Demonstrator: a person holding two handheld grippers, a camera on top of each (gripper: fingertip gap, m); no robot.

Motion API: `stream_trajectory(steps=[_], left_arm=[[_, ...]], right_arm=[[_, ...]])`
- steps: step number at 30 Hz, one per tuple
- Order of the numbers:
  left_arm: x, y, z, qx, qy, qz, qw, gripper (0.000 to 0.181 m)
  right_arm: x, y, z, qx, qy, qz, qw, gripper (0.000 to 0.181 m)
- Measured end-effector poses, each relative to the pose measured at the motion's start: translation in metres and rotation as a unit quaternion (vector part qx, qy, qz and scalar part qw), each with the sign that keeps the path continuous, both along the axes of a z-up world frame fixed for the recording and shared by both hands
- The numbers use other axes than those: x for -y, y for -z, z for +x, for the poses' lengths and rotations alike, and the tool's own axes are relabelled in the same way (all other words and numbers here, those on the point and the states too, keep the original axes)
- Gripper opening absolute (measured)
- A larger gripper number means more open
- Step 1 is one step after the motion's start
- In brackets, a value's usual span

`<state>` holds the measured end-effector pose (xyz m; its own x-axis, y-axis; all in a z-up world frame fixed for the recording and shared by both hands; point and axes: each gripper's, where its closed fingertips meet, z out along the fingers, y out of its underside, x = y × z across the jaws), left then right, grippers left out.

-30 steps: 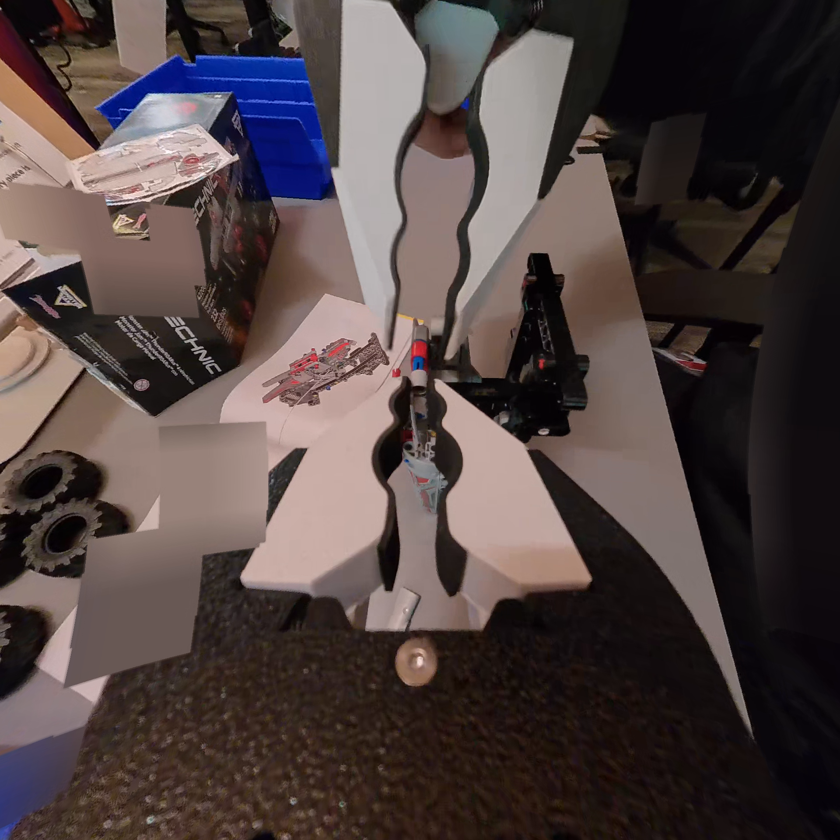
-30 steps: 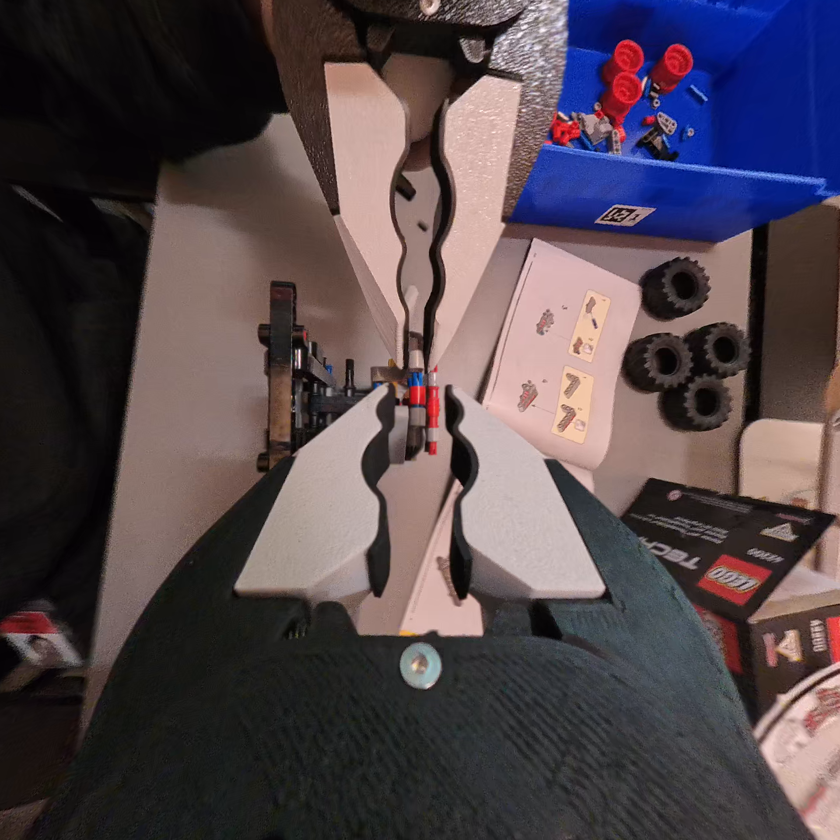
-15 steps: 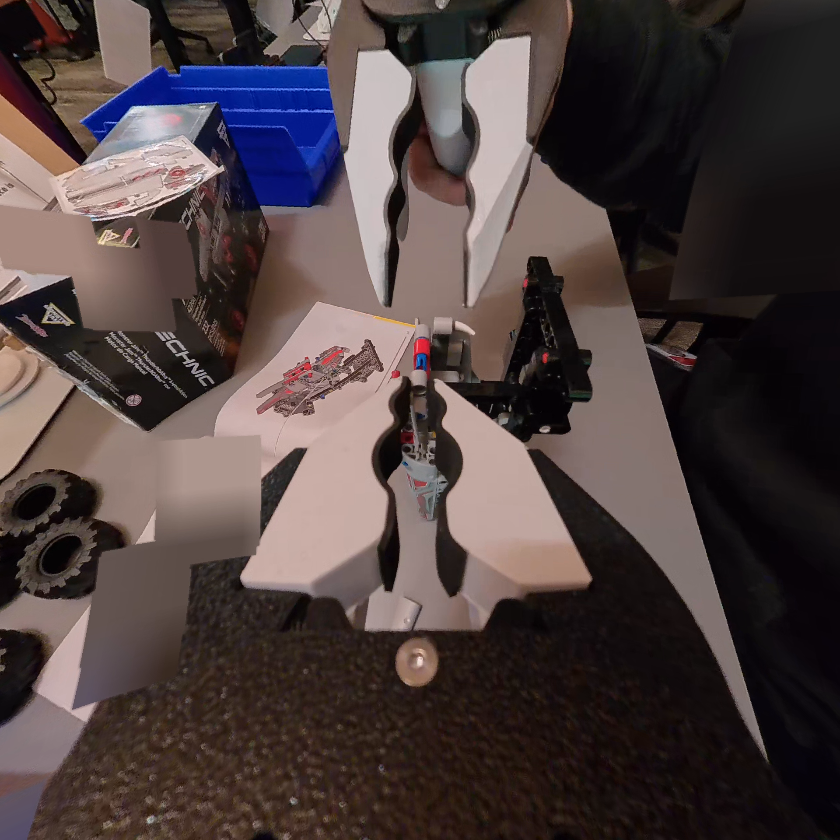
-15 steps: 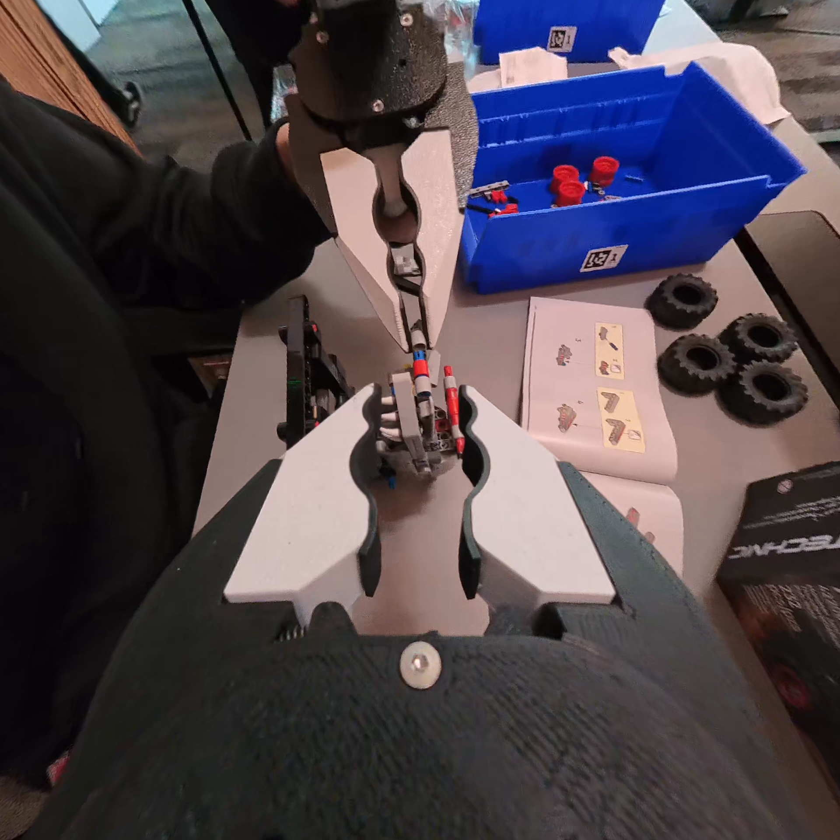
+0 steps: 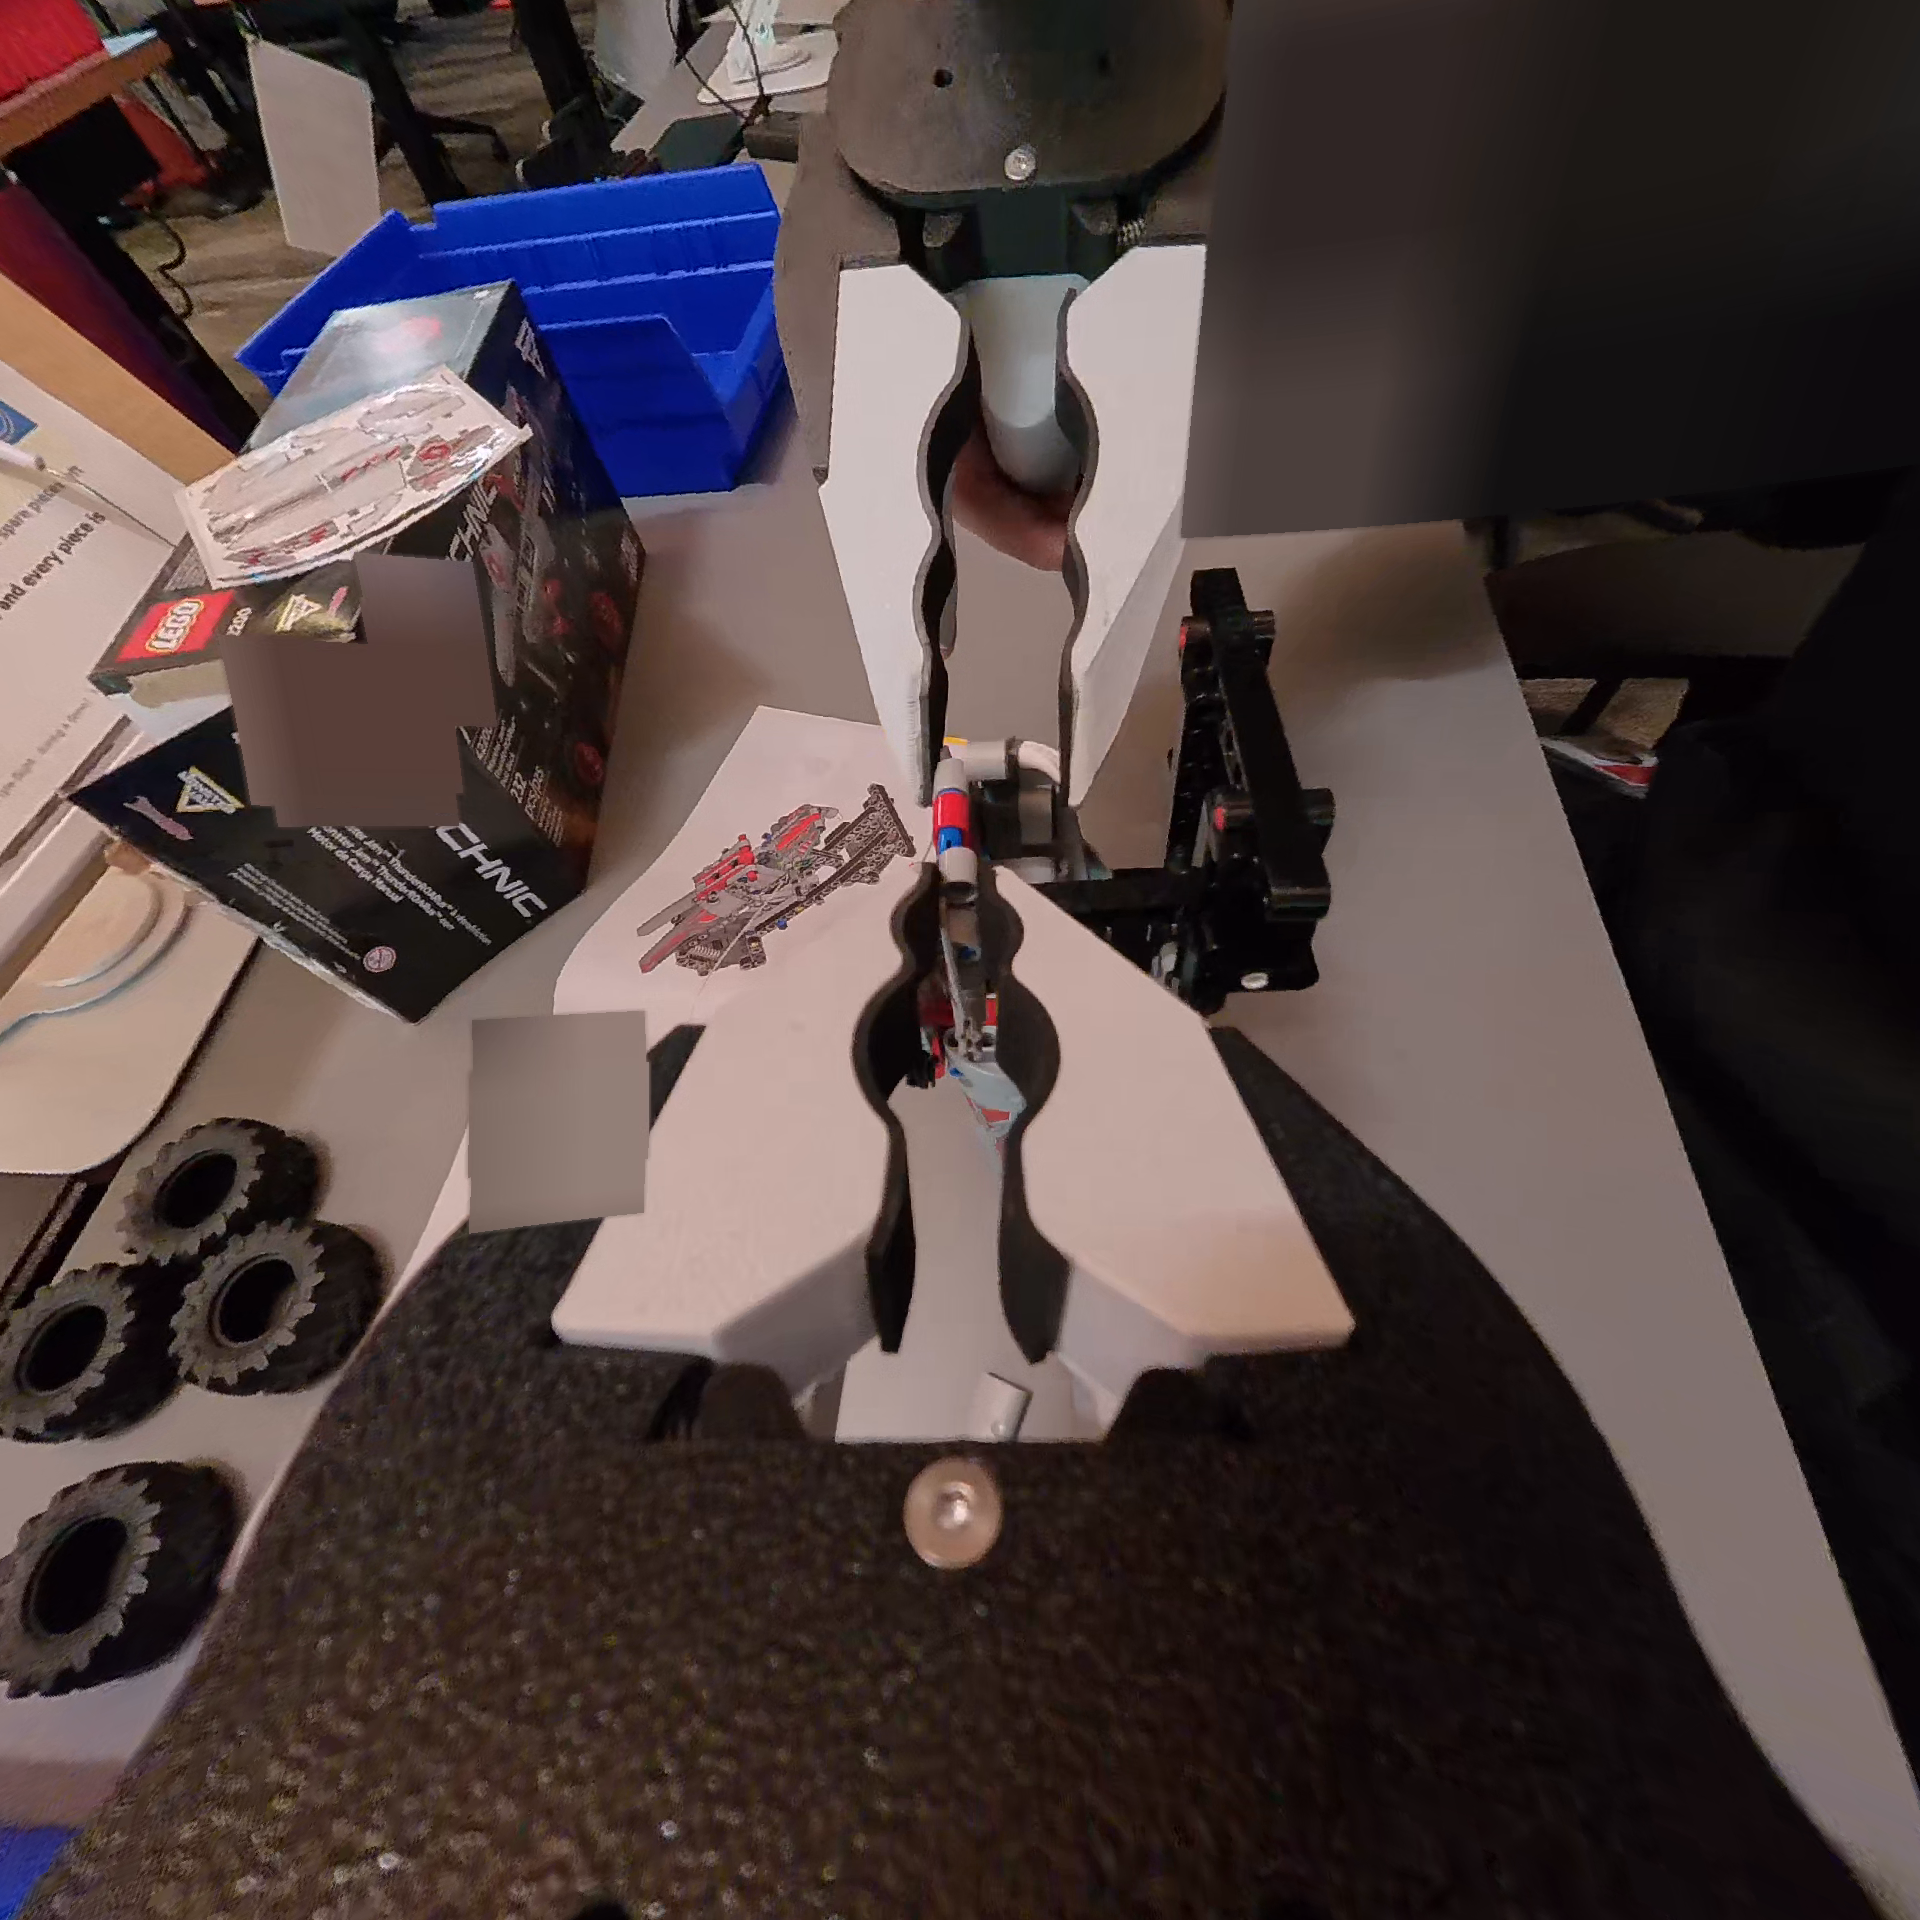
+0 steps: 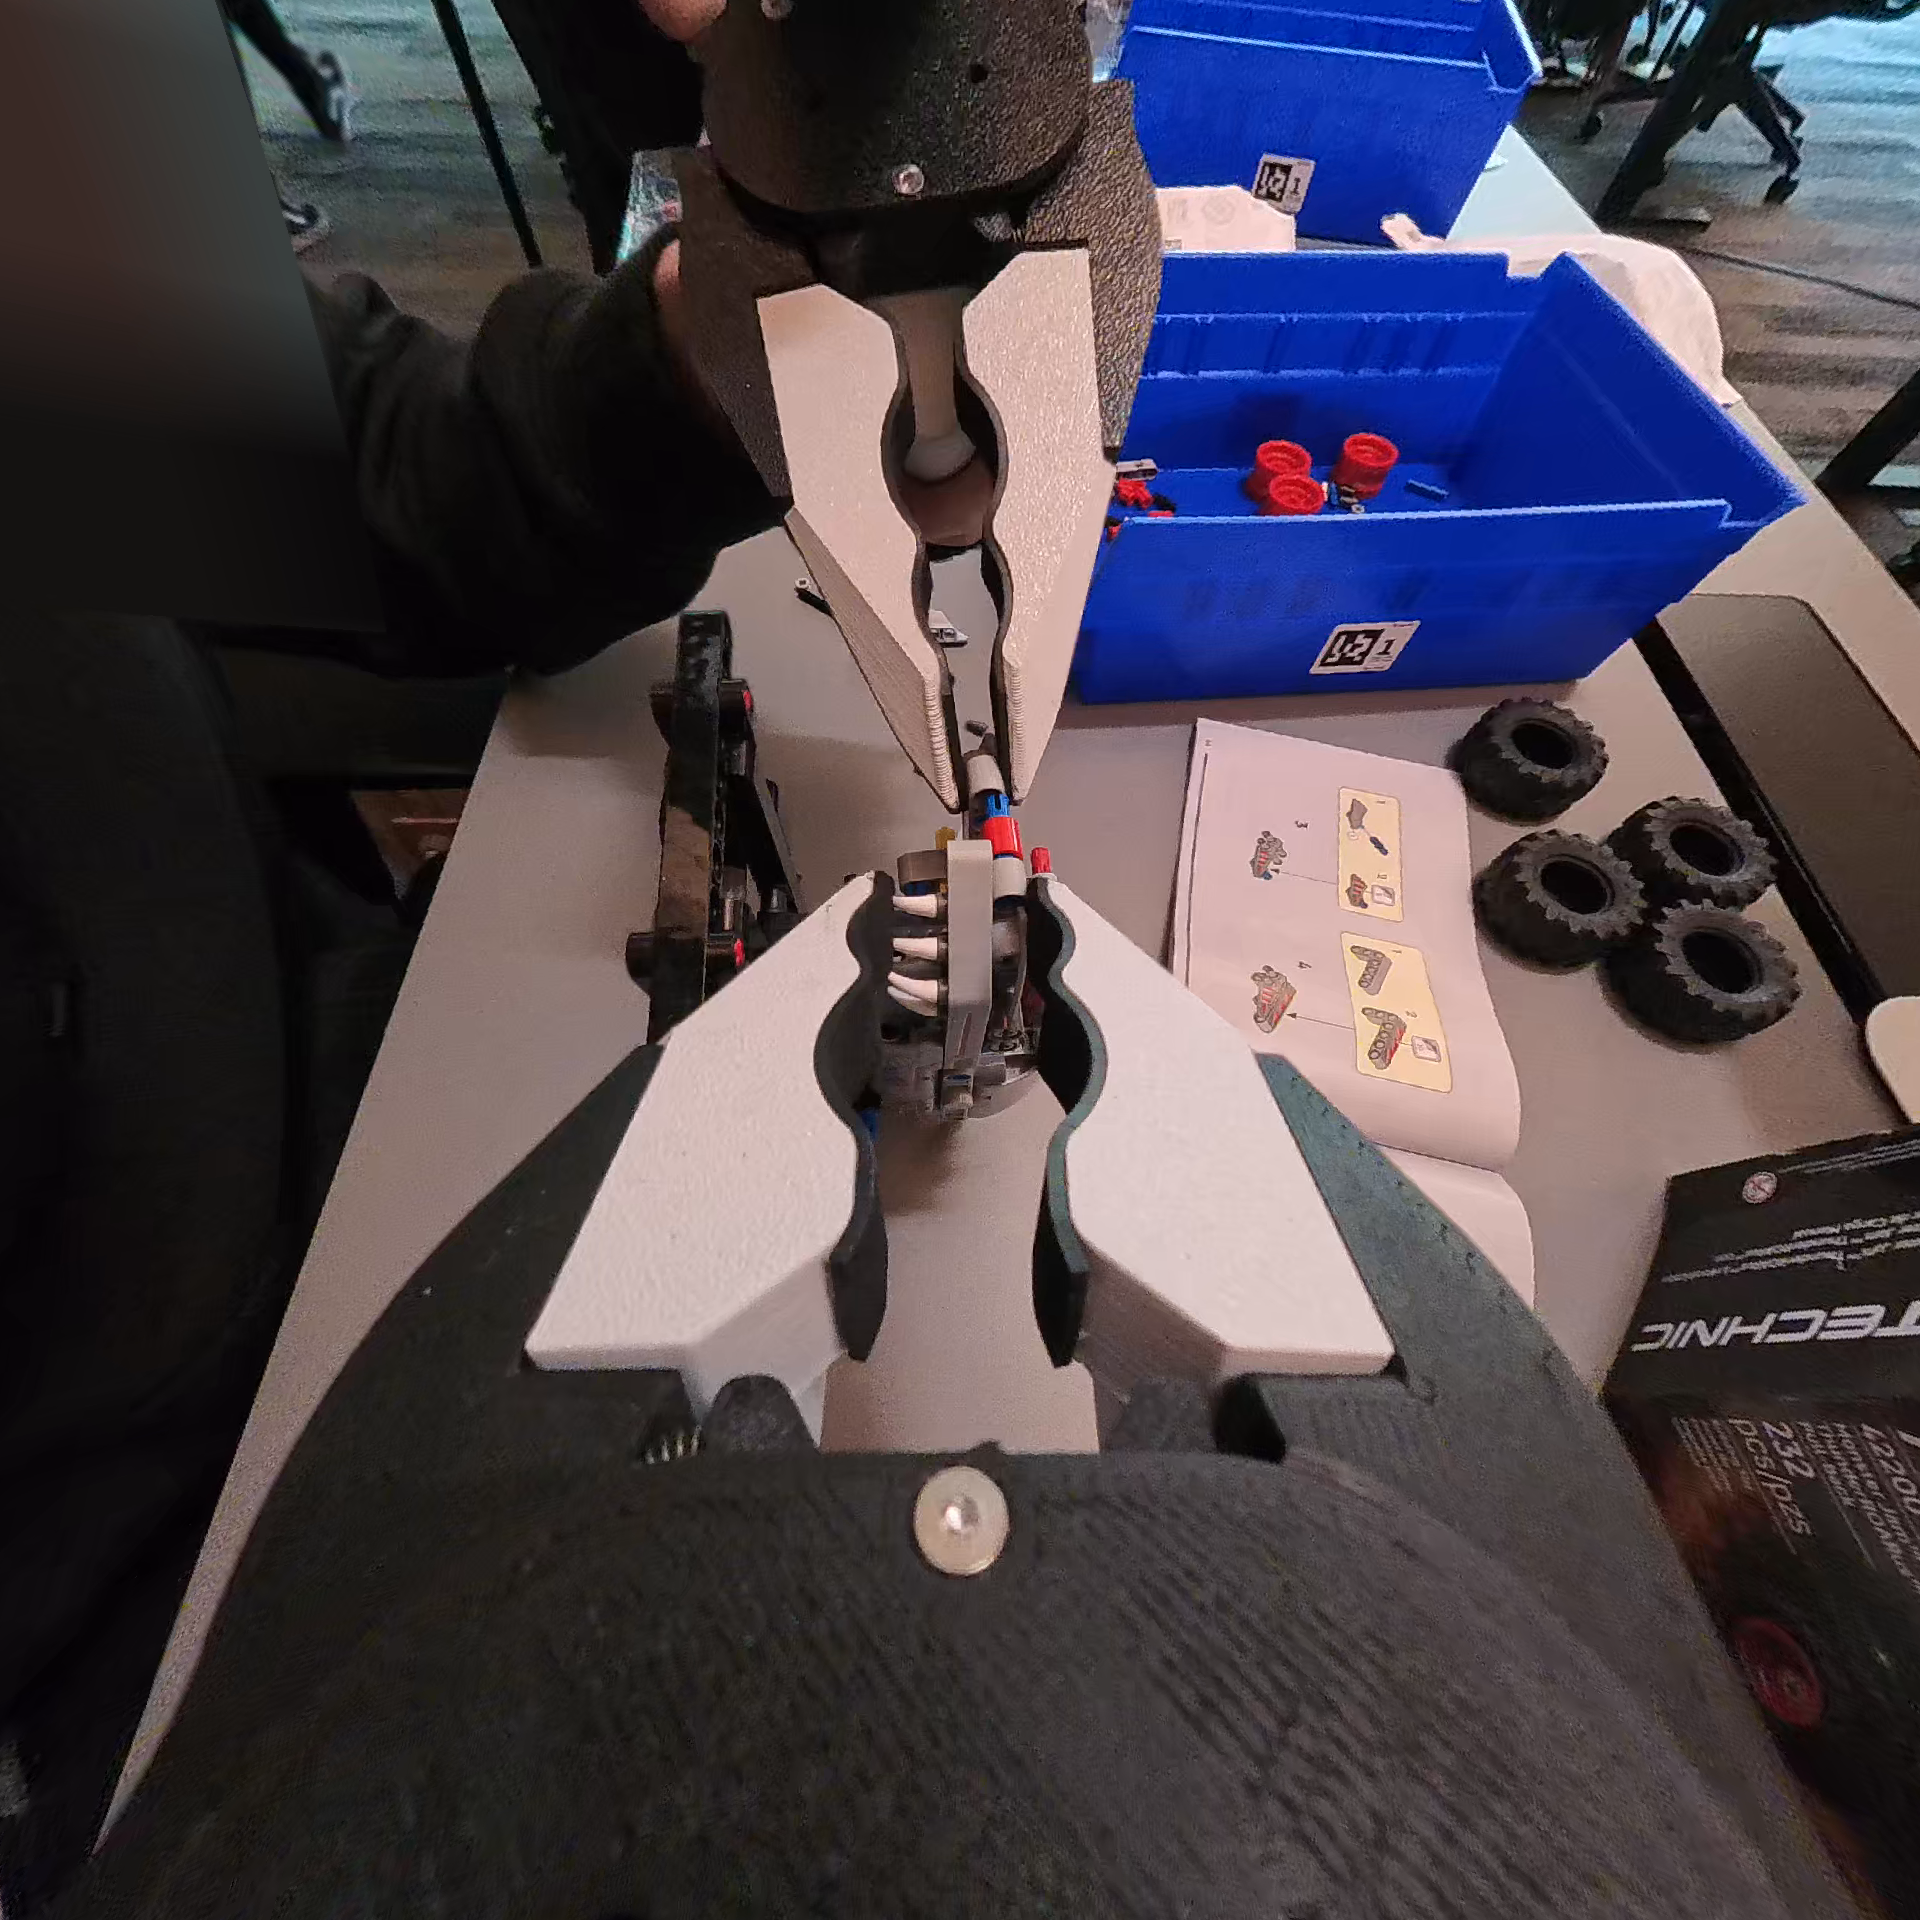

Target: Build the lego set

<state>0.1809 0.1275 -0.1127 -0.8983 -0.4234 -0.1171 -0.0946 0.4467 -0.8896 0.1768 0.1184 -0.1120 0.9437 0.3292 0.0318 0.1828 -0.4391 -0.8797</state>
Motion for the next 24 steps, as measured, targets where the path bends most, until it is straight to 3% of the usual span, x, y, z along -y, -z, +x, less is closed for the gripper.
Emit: stream_trajectory(steps=[2, 7, 19, 24], left_arm=[[-0.0008, 0.0002, 0.0007, 0.012, 0.005, 0.011, 1.0, 0.004], [-0.0021, 0.0009, 0.0061, -0.05, -0.009, -0.037, 0.998, 0.003], [-0.0003, 0.0005, 0.0048, 0.101, 0.011, 0.124, 0.987, 0.004], [0.0041, -0.0021, 0.0053, 0.045, 0.007, 0.051, 0.998, 0.002]], right_arm=[[-0.0011, 0.0, 0.0003, -0.003, 0.003, 0.005, 1.0, 0.024], [-0.0024, 0.0, 0.004, -0.003, 0.008, 0.013, 1.0, 0.024], [-0.0051, 0.0006, -0.001, -0.006, 0.002, 0.011, 1.0, 0.024], [-0.0058, 0.0014, -0.0011, 0.031, 0.006, 0.007, 0.999, 0.023]])
